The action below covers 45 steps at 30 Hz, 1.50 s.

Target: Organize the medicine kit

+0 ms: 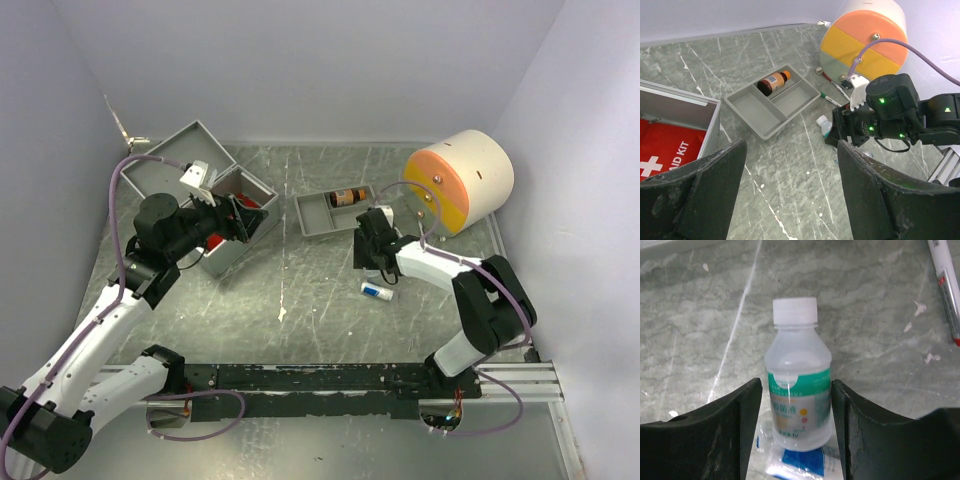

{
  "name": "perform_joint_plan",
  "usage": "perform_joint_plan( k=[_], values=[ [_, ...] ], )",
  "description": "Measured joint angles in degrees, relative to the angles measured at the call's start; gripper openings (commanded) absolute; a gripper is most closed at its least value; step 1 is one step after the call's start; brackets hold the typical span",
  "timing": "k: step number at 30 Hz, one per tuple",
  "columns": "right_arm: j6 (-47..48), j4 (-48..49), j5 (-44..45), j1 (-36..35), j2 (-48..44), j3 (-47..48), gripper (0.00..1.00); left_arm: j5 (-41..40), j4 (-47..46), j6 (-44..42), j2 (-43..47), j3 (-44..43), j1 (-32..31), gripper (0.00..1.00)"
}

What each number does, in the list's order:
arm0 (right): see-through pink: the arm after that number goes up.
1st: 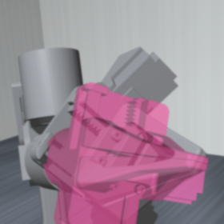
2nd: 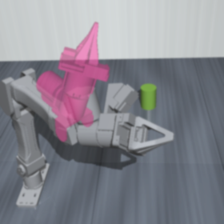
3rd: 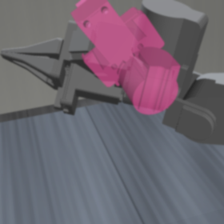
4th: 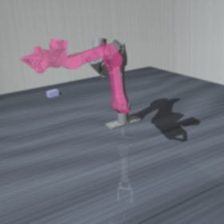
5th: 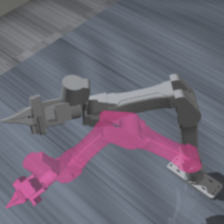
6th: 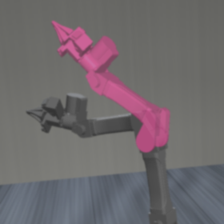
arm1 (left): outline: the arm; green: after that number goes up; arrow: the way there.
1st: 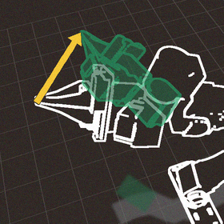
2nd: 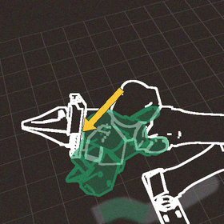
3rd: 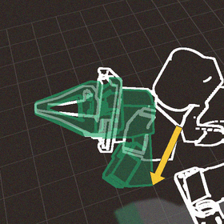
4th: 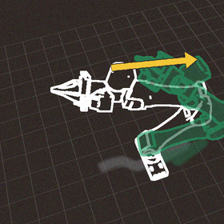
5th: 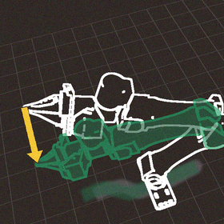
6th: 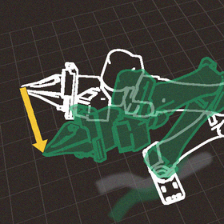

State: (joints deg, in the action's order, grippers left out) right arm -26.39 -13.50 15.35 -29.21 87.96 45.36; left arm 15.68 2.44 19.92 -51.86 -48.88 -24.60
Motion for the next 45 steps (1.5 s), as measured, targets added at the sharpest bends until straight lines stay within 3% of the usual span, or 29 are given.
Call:
perform_joint_plan(
  k=[7, 14, 18, 29, 36, 45],
  values=[
    [0.55, -0.17, 0.07, 0.00, 3.82, 3.19, 0.52, -0.02, 0.04, -0.02, 1.16, 0.70, 0.00, 0.83],
    [0.15, 0.61, 1.01, 0.02, 4.90, 4.48, 0.32, -0.04, 0.09, 0.00, 2.08, 0.96, 0.02, 0.82],
    [-2.73, 1.14, 1.86, 0.02, 4.79, 4.44, 0.28, -0.24, 0.24, -0.02, 2.21, 0.96, 0.00, 0.81],
    [-22.80, 6.84, 7.58, 0.02, -5.07, 2.36, 0.27, -1.11, 0.42, 0.02, 2.64, 1.09, 0.02, 0.79],
    [-36.02, 9.01, 12.90, 0.07, 1.53, 7.15, 0.27, -1.16, 0.48, 0.02, 2.89, 1.60, 0.02, 0.80],
    [-46.27, 7.34, 18.05, 0.15, 13.05, 19.76, 0.30, -1.97, 0.63, -0.04, 3.48, 1.62, 0.00, 0.80]
  ],
)
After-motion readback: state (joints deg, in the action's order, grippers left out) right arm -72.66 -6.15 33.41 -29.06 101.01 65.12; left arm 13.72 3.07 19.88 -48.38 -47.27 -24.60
